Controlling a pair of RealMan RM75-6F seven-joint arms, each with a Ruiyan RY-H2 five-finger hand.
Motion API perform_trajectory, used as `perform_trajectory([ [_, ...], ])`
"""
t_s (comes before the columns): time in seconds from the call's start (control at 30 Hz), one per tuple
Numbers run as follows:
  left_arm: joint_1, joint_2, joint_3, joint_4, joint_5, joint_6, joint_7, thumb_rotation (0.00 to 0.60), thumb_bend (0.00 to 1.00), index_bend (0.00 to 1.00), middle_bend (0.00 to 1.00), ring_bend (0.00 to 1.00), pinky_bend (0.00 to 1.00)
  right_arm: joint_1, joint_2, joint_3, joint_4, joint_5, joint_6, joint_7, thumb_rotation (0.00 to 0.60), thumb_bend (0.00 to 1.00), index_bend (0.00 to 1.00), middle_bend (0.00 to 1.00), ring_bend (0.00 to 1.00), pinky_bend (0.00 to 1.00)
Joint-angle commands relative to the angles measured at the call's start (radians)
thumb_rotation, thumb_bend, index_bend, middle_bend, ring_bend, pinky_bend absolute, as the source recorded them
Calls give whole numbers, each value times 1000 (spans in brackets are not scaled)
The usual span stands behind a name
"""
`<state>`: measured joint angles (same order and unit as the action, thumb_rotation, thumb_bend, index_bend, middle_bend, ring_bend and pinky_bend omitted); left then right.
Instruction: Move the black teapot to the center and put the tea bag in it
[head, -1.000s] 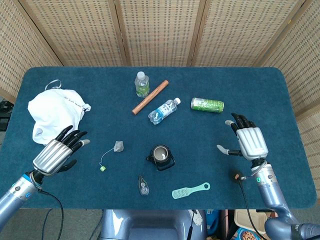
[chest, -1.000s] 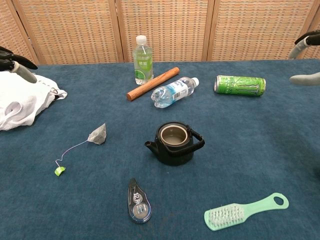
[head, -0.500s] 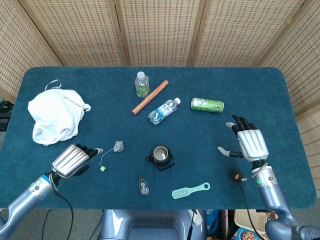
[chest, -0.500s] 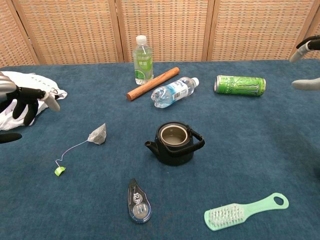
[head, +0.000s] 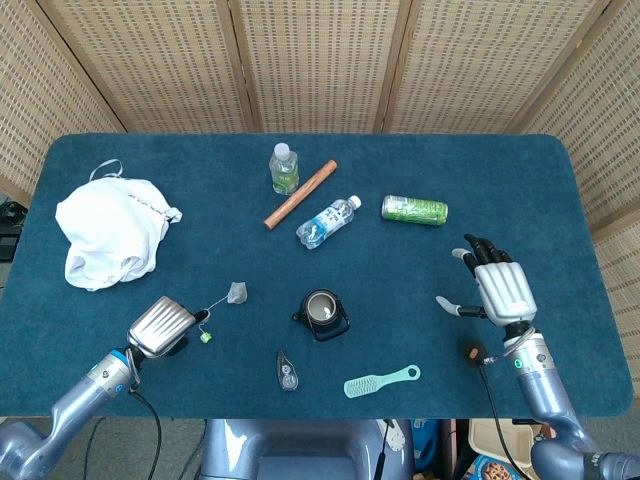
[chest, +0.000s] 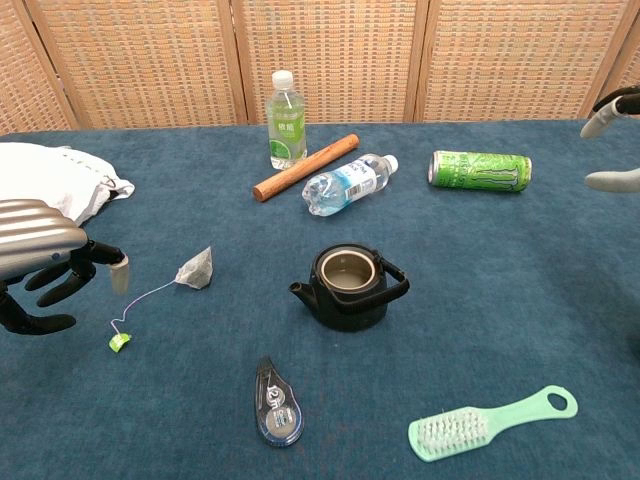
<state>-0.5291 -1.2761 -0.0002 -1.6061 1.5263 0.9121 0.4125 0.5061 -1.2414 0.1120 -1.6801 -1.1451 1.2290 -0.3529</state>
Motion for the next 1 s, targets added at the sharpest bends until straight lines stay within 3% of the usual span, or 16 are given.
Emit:
perform_trajectory([
  [0.03, -7, -15, 2, 7, -28, -18, 19, 600, 357, 377, 735, 692, 733, -2, -1, 2, 2, 0, -2, 2, 213, 366, 252, 146, 140, 302],
  [0.5, -18, -80, 5, 47, -107, -22, 49, 600, 358, 455, 750, 705, 736, -16, -2, 13, 16, 3, -25, 9, 213, 366, 252, 146, 140, 301],
  [1.0, -36, -136, 13, 96, -165, -41, 59, 600, 357, 458, 750, 706, 736, -31, 2, 20, 19, 9, -39, 15, 213, 366, 252, 146, 140, 302],
])
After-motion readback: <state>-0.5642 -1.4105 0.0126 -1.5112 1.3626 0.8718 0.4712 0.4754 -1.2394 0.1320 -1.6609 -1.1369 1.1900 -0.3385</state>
